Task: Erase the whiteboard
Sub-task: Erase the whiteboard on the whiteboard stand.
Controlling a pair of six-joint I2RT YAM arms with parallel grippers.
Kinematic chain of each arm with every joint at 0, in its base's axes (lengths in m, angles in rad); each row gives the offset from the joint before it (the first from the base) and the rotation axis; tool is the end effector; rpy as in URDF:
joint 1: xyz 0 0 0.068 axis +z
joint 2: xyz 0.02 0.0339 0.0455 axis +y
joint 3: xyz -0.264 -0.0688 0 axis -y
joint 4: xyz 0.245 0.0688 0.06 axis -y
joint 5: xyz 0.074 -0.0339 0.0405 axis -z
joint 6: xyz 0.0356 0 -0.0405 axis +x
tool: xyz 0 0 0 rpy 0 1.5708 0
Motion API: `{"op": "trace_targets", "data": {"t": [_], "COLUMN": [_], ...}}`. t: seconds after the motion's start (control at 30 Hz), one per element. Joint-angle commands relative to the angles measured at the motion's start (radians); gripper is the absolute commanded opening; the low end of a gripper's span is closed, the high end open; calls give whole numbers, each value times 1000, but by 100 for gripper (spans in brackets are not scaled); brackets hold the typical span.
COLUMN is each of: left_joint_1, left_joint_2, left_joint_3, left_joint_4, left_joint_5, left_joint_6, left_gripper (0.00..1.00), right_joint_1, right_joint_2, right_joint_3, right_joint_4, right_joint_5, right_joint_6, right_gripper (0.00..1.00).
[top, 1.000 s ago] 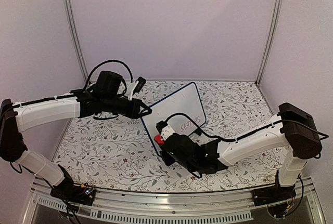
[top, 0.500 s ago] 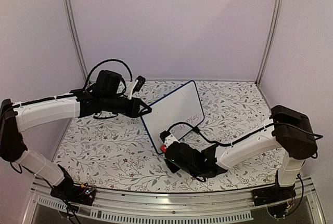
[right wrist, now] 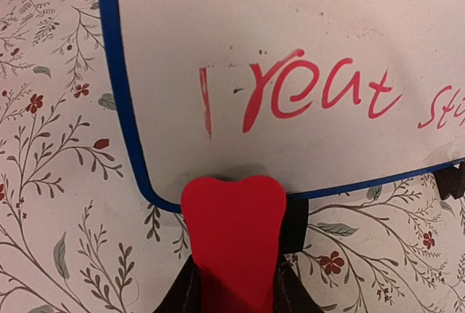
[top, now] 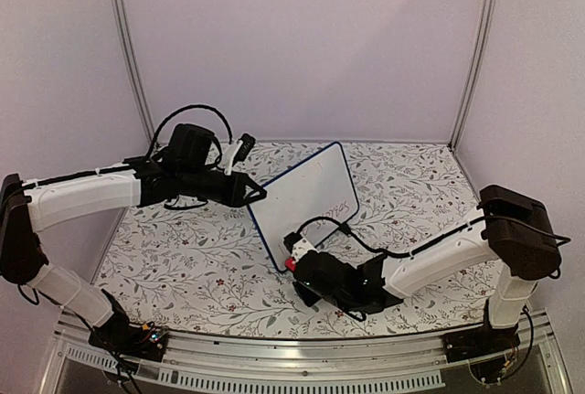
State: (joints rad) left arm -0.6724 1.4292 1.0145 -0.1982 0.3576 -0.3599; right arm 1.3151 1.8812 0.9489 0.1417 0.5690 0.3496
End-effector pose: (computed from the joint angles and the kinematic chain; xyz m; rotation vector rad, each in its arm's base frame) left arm 0.2418 -0.2084 0.2693 0.5710 2.2378 -0.9507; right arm 0.1116 0.3512 0.1300 -0.7895 2.0781 0.2366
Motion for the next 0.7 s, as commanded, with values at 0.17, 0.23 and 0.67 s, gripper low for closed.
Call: {"op": "trace_targets", "data": {"t": [0.17,0.23,0.67], "left_joint_1": [7,9,11], "left_joint_2": [14,15,8], "left_joint_3": [5,6,6], "left_joint_4": [18,18,17], "left_joint_5": [3,5,7], "left_joint_6": [-30,-31,-29], "left_gripper": [0,0,0], "right_joint_1": [-10,-15,-34], "right_joint_2": [-157,-158,-20], "right_joint_3": [-39,-25,80], "right_joint_4": [74,79,45], "right_joint_5": [29,30,29], "right_joint_6": [-54,-64,-87], "right_gripper": [23,23,24]}}
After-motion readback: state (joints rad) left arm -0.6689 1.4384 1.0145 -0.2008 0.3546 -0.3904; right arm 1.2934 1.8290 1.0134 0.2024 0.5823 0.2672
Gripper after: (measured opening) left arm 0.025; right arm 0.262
